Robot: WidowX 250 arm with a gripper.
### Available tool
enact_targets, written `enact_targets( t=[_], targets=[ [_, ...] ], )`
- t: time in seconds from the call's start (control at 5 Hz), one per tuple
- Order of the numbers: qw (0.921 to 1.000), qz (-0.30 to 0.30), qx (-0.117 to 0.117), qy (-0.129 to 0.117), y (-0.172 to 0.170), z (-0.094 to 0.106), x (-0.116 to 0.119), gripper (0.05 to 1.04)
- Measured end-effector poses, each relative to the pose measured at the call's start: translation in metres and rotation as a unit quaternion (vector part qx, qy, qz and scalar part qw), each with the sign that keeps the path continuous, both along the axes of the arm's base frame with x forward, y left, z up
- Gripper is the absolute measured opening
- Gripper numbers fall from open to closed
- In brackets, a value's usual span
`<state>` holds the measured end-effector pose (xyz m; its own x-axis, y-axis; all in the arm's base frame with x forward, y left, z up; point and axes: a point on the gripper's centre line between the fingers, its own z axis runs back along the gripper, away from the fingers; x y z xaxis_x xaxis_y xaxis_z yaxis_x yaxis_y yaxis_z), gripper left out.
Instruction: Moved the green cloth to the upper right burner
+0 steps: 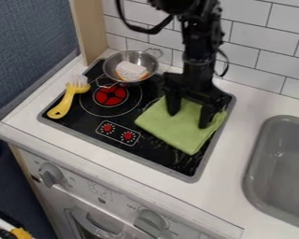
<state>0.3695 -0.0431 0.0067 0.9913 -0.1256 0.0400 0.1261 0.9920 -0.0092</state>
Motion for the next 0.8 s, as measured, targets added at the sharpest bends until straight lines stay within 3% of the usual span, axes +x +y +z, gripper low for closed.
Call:
enact_targets(
  t=[0.2,0.4,0.6,0.8],
  targets=[
    [0.9997,0.016,0.014,-0.009,-0.006,0.001,0.021,1.001],
    [0.999,0.041,0.012,-0.012,-0.009,0.001,0.039,1.001],
    [0.9987,0.045,0.018,-0.016,-0.009,0.002,0.045,1.001],
    [0.9985,0.053,0.01,-0.014,-0.011,0.003,0.044,1.001]
  ],
)
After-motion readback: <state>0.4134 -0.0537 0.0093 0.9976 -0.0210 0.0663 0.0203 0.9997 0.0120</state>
